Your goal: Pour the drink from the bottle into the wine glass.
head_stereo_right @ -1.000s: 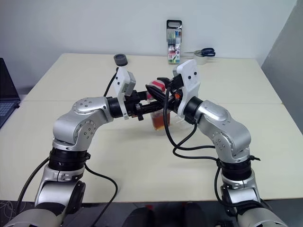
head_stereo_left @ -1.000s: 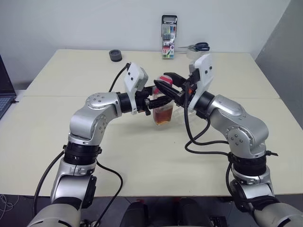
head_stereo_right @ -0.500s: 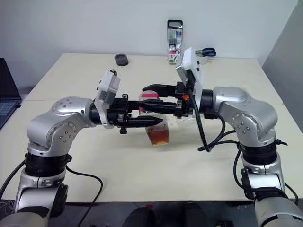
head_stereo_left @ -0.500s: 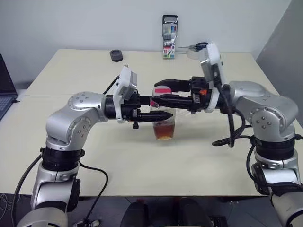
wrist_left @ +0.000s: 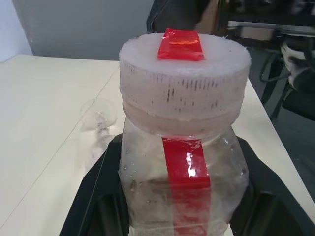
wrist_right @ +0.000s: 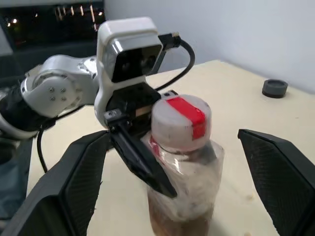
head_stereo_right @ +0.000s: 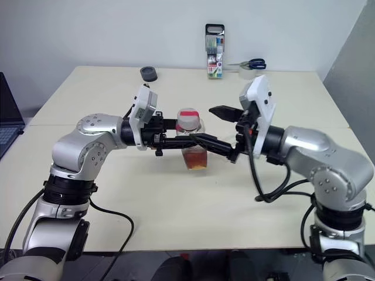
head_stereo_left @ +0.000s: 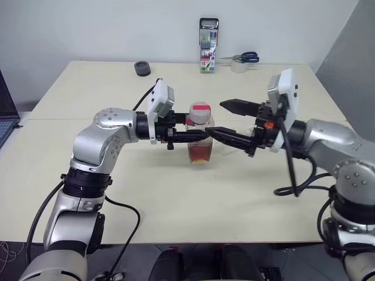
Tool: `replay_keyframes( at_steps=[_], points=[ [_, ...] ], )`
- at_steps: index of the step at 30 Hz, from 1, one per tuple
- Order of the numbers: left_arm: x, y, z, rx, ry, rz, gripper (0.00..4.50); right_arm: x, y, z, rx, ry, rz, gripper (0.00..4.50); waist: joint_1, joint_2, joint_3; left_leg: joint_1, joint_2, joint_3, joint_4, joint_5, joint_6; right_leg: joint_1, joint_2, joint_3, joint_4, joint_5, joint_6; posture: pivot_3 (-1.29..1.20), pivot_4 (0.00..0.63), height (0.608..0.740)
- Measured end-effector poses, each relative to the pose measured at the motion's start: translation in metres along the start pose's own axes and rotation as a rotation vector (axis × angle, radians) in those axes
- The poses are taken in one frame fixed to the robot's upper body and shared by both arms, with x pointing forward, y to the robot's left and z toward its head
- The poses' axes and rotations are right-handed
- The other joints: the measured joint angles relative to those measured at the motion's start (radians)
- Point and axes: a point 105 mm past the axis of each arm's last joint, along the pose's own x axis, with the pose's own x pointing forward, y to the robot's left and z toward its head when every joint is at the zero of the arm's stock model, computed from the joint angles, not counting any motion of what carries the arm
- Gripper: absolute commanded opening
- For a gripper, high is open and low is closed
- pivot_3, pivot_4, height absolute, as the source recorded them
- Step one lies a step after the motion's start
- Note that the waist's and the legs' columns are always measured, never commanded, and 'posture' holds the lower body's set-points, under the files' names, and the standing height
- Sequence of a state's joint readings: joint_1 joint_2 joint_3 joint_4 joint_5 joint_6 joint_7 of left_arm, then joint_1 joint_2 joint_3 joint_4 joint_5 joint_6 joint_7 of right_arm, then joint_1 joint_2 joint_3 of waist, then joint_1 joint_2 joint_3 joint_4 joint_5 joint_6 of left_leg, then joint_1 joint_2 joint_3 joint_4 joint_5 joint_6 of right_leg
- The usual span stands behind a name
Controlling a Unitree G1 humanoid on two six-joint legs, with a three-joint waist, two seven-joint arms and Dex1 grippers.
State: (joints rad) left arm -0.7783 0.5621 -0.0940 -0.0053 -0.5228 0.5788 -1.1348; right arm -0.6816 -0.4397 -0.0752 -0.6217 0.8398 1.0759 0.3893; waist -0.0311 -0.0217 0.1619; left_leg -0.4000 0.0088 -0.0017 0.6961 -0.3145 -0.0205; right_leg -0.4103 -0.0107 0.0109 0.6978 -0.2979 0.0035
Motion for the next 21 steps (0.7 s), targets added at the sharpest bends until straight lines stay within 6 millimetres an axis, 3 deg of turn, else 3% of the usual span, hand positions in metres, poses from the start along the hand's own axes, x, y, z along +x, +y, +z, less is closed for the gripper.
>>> replay_keyframes(
  at_steps=[6,11,14,18,21],
  points=[
    [0.003,0.002,0.000,-0.008,-0.014,0.027,2.07,0.022,-0.011,-0.005,-0.004,-0.019,-0.201,4.47,0.000,0.000,0.000,0.000,0.000,0.000,0.000,0.002,-0.003,0.000,0.000,0.000,0.000,0.000,0.000,0.00,0.150,0.740],
    [0.003,0.002,0.000,-0.010,-0.014,0.023,2.07,0.026,-0.011,-0.002,-0.012,-0.038,-0.227,4.47,0.001,0.000,0.000,0.000,0.000,0.000,0.000,0.002,-0.003,0.000,0.000,0.000,0.000,0.000,0.000,0.00,0.150,0.740],
    [0.004,0.002,0.000,-0.009,-0.014,0.022,2.07,0.026,-0.010,-0.001,-0.012,-0.041,-0.220,3.91,0.000,0.000,0.000,0.000,0.000,0.000,0.000,0.002,-0.003,0.000,0.000,0.000,0.000,0.000,0.000,0.00,0.150,0.740],
    [0.004,0.002,0.000,-0.009,-0.013,0.021,2.07,0.028,-0.003,-0.001,-0.004,-0.043,-0.172,2.52,0.000,0.000,0.000,0.000,0.000,0.000,0.000,0.002,-0.003,0.000,0.000,0.000,0.000,0.000,0.000,0.00,0.150,0.740],
    [0.004,0.001,0.000,-0.008,-0.012,0.018,2.07,0.028,0.000,-0.001,-0.013,-0.038,-0.155,1.82,0.000,0.000,0.000,0.000,0.000,0.000,0.000,0.000,-0.001,0.000,0.000,0.000,0.000,0.000,0.000,0.00,0.150,0.740]
  ],
)
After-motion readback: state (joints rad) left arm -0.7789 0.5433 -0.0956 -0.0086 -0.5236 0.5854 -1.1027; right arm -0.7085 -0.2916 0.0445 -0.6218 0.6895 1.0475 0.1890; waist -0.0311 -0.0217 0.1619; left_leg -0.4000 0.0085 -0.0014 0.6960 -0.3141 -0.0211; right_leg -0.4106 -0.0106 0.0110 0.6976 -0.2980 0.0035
